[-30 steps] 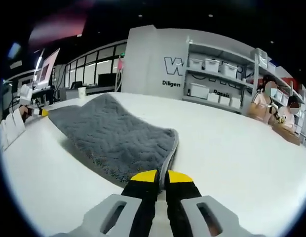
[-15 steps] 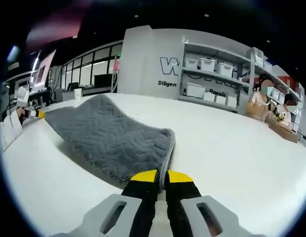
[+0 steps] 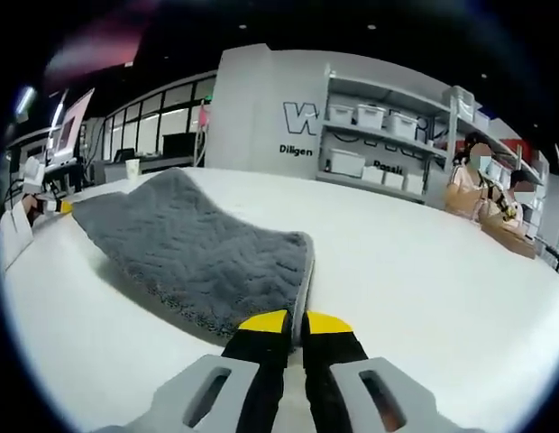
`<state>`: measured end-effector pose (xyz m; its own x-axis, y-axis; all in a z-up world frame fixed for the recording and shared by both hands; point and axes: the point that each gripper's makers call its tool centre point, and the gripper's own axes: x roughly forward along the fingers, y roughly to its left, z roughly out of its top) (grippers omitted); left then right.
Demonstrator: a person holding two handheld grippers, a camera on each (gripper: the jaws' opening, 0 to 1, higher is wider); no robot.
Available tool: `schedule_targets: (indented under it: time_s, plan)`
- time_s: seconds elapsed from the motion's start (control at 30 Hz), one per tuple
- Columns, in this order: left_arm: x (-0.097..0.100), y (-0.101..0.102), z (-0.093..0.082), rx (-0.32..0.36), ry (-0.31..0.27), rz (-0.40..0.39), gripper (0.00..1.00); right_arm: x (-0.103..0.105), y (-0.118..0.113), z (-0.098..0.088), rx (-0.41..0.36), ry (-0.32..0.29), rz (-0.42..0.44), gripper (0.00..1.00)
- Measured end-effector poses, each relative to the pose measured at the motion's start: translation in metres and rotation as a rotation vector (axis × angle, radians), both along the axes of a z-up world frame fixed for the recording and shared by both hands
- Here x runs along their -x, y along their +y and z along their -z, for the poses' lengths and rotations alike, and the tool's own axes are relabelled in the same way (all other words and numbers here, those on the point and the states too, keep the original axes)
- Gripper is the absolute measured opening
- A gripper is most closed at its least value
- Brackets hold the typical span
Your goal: Open the folded towel by lifting each exposed corner and separating the folded layers until the towel lies flat within the target outline without major curled edges
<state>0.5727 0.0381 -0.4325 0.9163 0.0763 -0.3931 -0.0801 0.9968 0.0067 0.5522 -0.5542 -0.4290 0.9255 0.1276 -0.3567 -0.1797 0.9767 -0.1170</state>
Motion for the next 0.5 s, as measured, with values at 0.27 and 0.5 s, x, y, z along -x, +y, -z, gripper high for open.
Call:
schedule_targets:
  time_s: [0.27, 0.5]
  plan:
    - [0.001, 0.004, 0.000, 0.001, 0.000, -0.010, 0.05, 0.000, -0.005, 0.000, 0.003, 0.001, 0.016, 0.00]
    - [0.002, 0.006, 0.000, 0.001, 0.000, -0.019, 0.05, 0.000, -0.011, 0.001, 0.009, 0.002, 0.035, 0.00]
